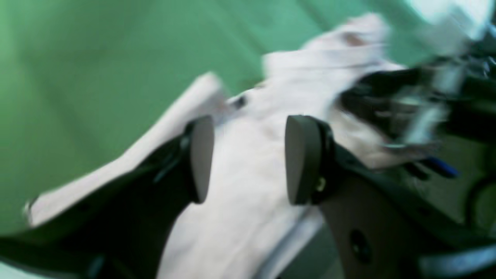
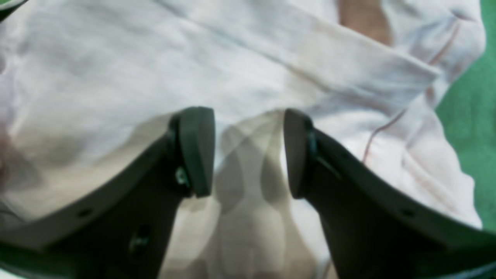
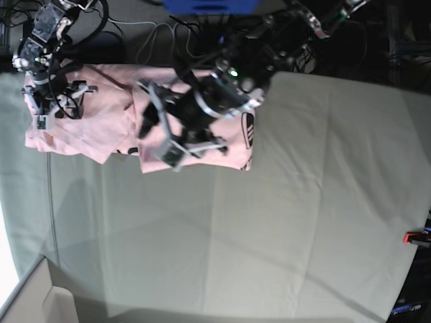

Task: Layout the t-shirt on the table in an organized manner, then fold the t-shirt properly
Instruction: 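Press the folded half down with the left gripper and release it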

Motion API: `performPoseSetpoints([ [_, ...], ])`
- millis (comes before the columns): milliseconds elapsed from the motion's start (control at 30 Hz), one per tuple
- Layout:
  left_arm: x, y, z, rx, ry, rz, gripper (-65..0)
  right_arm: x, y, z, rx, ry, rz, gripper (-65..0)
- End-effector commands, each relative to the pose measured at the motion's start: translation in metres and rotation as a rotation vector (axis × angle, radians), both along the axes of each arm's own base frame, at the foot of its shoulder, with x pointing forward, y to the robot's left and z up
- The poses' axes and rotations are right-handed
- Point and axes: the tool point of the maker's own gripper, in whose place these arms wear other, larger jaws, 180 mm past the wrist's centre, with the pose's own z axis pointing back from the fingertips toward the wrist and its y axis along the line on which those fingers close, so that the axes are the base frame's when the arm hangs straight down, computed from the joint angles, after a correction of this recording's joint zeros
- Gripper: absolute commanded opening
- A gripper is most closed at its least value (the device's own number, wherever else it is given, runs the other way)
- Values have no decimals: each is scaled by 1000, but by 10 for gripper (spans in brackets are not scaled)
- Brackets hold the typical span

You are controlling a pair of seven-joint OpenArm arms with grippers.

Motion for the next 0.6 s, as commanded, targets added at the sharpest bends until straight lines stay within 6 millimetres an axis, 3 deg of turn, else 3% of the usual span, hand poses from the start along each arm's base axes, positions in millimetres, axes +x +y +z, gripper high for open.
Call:
performPoseSetpoints([
  [0,12,2,1,-7,-10,25,-406,8,-6,11,-18,-45,-1,-358],
  [100,14,14,-40,57,77,65,-501,8,-6,11,-18,-45,-1,-358],
  [233,8,11,-71,113,152,40,-546,9,-6,11,-17,-45,1,-358],
  [433,-34,-30,-82,173,135,-169,-546,9,-6,11,-18,-48,0,-358],
  [567,-58,-44,-85,197,127,-263,-546,10,-7,12,-20,-51,1,-358],
])
